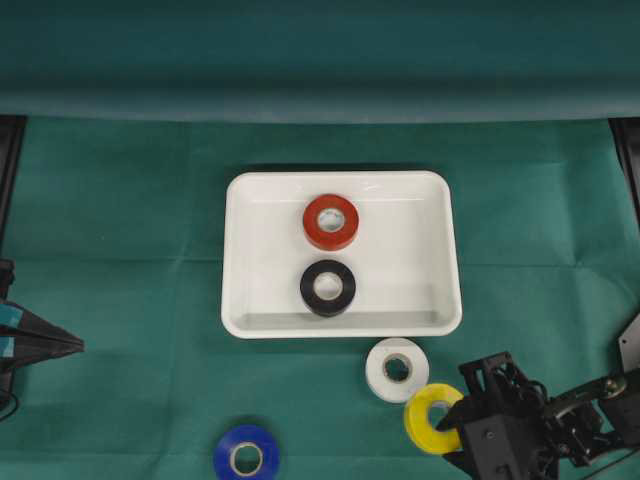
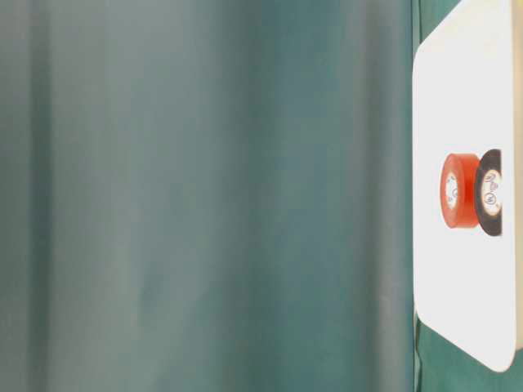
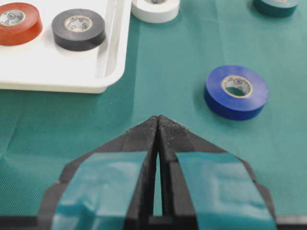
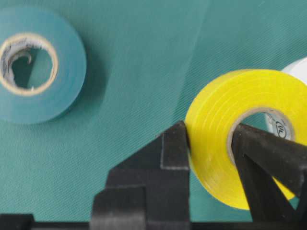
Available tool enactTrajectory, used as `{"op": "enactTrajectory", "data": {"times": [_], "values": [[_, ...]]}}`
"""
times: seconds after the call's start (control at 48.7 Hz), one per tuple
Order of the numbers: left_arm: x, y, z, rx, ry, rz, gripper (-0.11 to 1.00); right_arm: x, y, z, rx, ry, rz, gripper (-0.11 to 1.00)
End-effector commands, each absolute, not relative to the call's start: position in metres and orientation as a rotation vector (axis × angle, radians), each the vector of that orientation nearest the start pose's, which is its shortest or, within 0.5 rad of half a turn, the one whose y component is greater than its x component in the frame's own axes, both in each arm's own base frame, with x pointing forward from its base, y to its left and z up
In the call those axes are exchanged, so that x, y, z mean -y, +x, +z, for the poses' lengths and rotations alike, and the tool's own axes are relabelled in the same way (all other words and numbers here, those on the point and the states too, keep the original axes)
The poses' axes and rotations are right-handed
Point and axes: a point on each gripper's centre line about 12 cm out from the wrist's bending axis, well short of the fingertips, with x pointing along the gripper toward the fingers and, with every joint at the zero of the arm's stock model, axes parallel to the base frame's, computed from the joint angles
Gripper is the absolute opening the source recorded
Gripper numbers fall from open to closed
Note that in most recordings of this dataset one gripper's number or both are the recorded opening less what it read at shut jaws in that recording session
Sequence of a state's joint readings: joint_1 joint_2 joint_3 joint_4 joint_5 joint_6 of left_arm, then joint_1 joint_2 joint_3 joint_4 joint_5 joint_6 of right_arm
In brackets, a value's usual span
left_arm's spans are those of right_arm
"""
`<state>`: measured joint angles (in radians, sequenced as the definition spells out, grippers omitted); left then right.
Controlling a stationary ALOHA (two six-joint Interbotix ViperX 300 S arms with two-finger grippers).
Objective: Put the tape into the white case with the right arm.
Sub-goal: 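Move the right gripper down onto the yellow tape roll, then grasp the yellow roll and carry it toward the tray's right side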
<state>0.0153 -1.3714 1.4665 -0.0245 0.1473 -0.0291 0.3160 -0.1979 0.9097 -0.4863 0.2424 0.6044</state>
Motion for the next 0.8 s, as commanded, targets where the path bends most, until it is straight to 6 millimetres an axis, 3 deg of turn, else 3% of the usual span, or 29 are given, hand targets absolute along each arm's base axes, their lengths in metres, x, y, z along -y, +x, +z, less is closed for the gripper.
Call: {"op": "enactTrajectory", "data": {"times": [0.0, 0.78], "values": [[-0.0018, 0.1325, 0.1925, -0.230, -0.059, 0.020, 0.00, -0.0846, 0.2939, 0.1599, -0.885, -0.076, 0.127, 0.02], [-0.0018, 0.1325, 0.1925, -0.230, -0.059, 0.020, 0.00, -0.0773, 0.2991, 0.1591, -0.886, -0.069, 0.102, 0.02]]}}
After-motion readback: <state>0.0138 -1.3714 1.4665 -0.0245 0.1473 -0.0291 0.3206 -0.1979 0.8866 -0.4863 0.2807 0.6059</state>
